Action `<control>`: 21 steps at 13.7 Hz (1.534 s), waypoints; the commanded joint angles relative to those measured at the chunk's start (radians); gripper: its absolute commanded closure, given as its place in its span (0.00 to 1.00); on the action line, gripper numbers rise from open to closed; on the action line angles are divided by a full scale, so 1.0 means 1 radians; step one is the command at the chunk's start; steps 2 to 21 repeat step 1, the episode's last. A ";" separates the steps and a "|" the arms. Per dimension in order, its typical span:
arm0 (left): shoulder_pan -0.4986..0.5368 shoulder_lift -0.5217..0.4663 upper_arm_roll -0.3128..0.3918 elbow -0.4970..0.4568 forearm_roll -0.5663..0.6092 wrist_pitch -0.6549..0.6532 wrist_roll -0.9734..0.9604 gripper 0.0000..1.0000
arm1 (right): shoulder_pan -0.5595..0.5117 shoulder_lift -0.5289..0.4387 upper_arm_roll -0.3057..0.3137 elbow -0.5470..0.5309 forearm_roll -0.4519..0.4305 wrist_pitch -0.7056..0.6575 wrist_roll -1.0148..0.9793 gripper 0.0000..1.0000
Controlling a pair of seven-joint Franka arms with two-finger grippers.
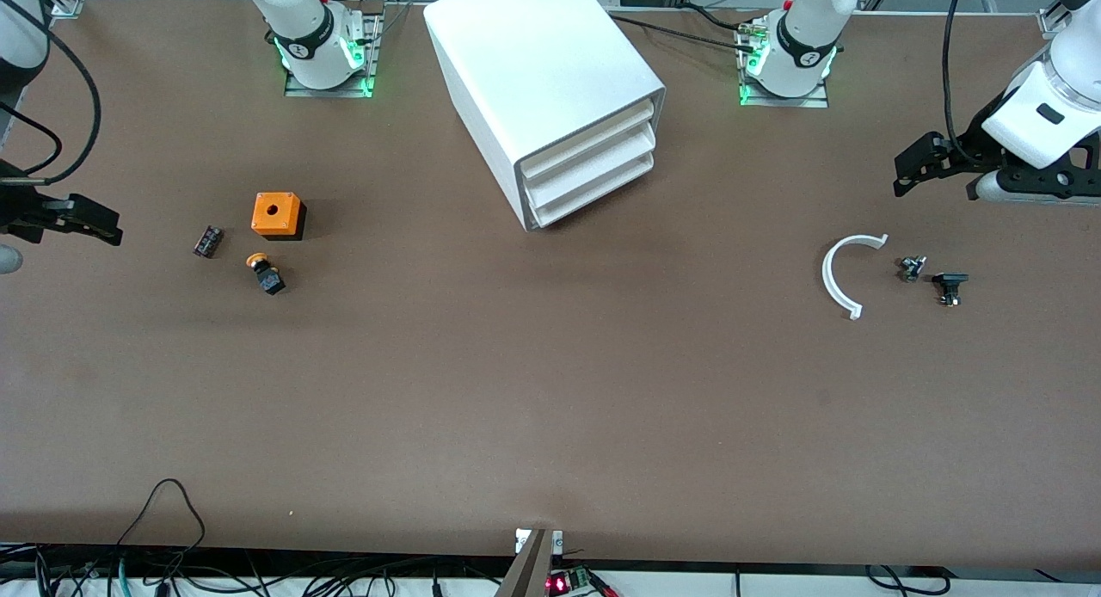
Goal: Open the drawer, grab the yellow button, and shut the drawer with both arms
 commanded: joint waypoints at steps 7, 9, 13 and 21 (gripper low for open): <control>-0.002 0.017 0.008 0.035 0.009 -0.028 0.020 0.00 | 0.041 -0.022 -0.038 -0.016 0.020 0.009 0.009 0.00; -0.002 0.017 0.008 0.035 0.009 -0.028 0.020 0.00 | 0.041 -0.022 -0.038 -0.016 0.020 0.009 0.009 0.00; -0.002 0.017 0.008 0.035 0.009 -0.028 0.020 0.00 | 0.041 -0.022 -0.038 -0.016 0.020 0.009 0.009 0.00; -0.002 0.017 0.008 0.035 0.009 -0.028 0.020 0.00 | 0.041 -0.022 -0.038 -0.016 0.020 0.009 0.009 0.00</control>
